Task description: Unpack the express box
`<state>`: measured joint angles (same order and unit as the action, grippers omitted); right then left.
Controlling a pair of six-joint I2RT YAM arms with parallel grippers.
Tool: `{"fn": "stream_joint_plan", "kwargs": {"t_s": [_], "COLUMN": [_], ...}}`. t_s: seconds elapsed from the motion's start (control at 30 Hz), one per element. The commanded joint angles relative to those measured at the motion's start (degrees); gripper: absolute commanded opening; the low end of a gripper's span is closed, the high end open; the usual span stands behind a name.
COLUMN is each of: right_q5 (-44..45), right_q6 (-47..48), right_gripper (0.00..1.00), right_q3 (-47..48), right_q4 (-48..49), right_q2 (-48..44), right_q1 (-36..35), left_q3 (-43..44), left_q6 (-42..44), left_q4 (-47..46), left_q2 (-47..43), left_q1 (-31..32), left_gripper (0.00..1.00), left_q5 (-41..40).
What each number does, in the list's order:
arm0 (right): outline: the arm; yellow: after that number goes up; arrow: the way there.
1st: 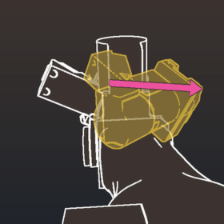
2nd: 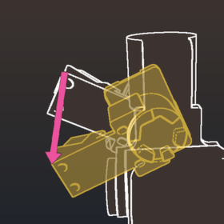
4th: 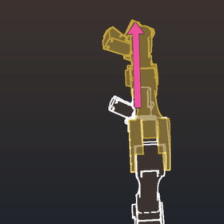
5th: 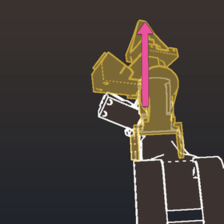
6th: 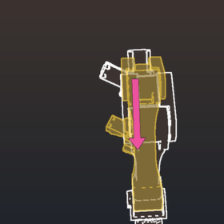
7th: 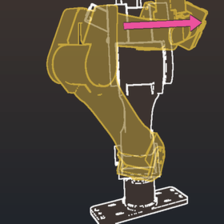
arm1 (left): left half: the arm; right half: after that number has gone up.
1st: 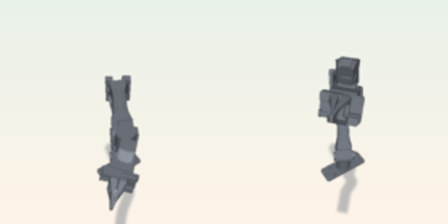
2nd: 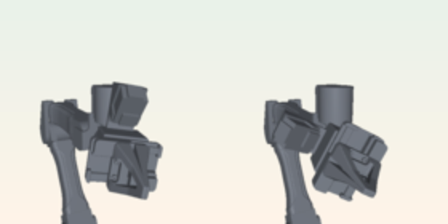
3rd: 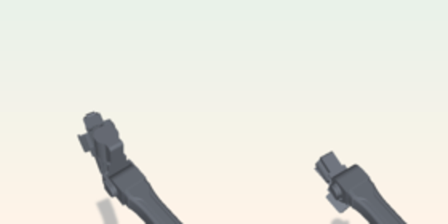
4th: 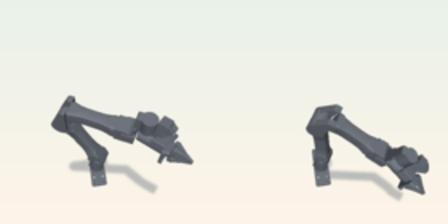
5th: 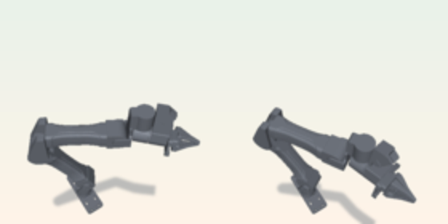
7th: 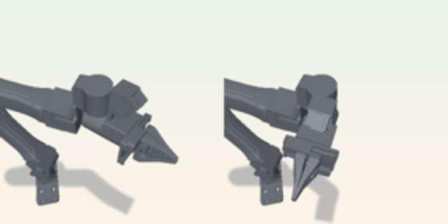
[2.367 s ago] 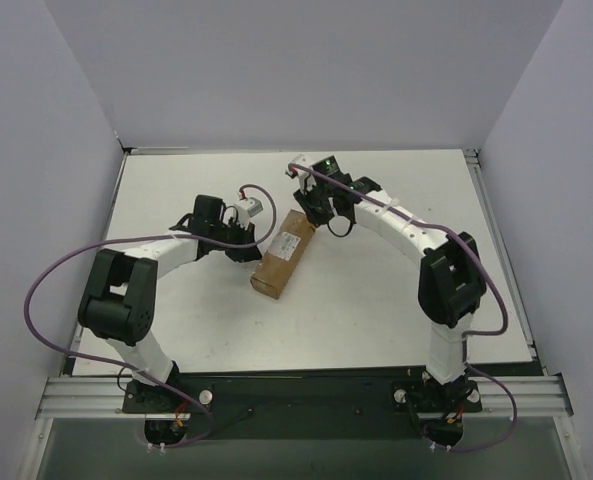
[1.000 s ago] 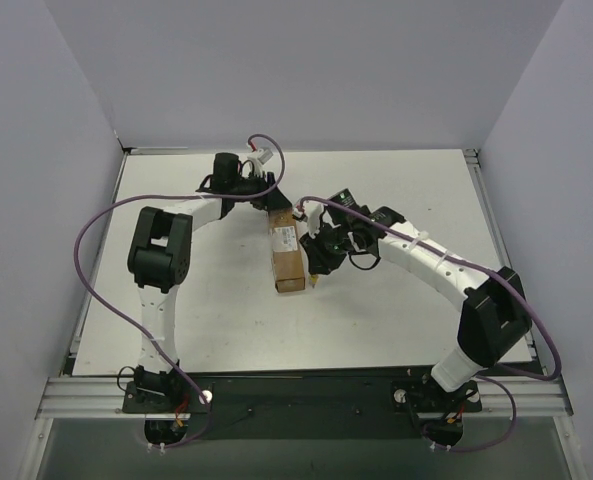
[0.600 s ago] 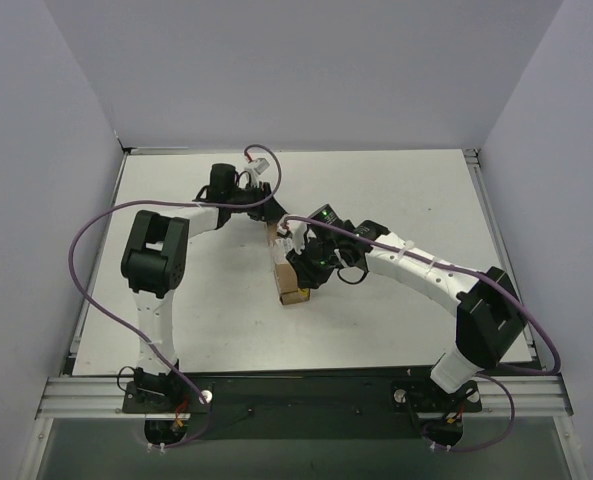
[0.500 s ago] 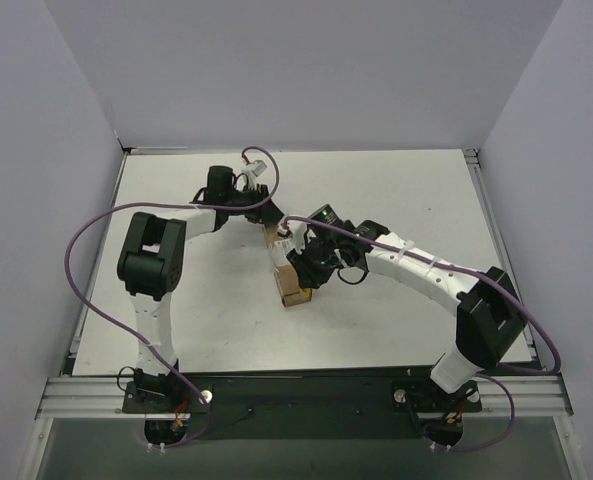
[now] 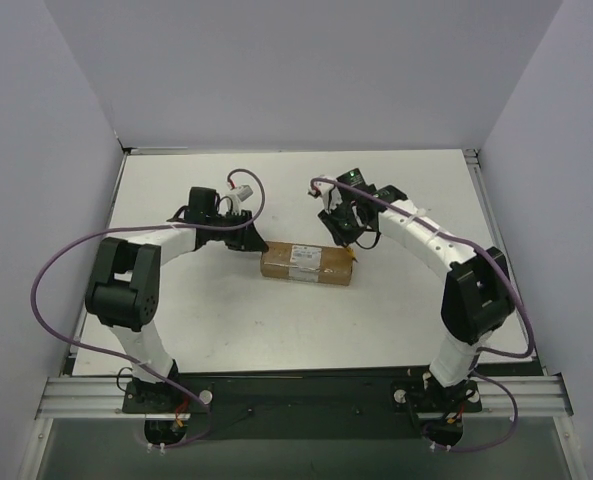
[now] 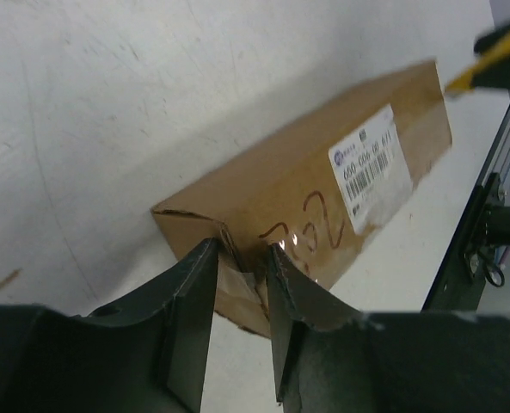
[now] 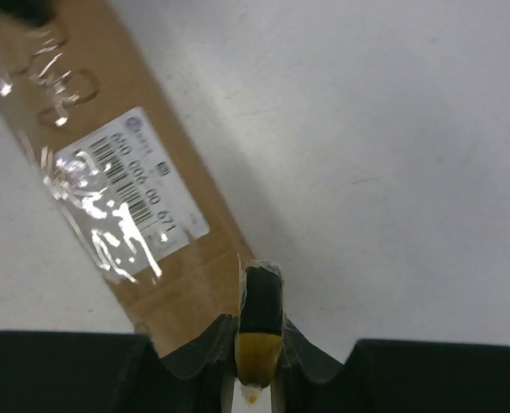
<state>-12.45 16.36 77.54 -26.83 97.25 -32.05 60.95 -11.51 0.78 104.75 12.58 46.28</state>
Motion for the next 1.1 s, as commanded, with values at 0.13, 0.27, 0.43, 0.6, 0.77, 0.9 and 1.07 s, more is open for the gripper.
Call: {"fn": "stream_joint_plan", "kwargs": {"t_s": [0.13, 0.27, 0.43, 0.6, 0.77, 0.9, 1.07], "right_q5": [0.6, 0.9, 8.7, 6.6, 1.7, -2.1, -4.7], "right_q6": [2.0, -0.4, -5.4, -11.0, -12.8, -16.3, -16.4], "right_gripper": [0.00, 0.00, 0.00, 0.00, 0.00, 0.00, 0.00], "right_q3": [15.9, 21.5, 24.1, 17.4, 5.9, 0.5, -6.0], "right_q4": [3.9, 3.1, 2.7, 8.5, 19.7, 26.0, 32.4], "right_q2": [11.1, 16.6, 16.1, 6.2, -3.5, -5.8, -7.6], "right_q1": [1.6, 0.9, 3.3, 7.5, 11.4, 13.3, 14.0], "left_q3": [-2.2, 1.7, 10.2, 12.7, 24.7, 27.1, 30.5], "left_q6": [14.1, 26.2, 36.9, 26.4, 10.9, 0.7, 2.3], "left_q4": [19.2, 30.2, 40.0, 20.5, 8.9, -3.1, -2.2], "left_q2": [-7.4, -9.5, -11.4, -8.3, 6.2, 12.1, 14.4], "left_q1": [3.7, 2.6, -0.7, 1.3, 5.4, 7.6, 11.0], "left_gripper": [0.38, 0.38, 0.45, 0.54, 0.55, 0.58, 0.62], "left_q5": [6.0, 4.9, 5.4, 4.3, 4.2, 2.2, 1.3]}}
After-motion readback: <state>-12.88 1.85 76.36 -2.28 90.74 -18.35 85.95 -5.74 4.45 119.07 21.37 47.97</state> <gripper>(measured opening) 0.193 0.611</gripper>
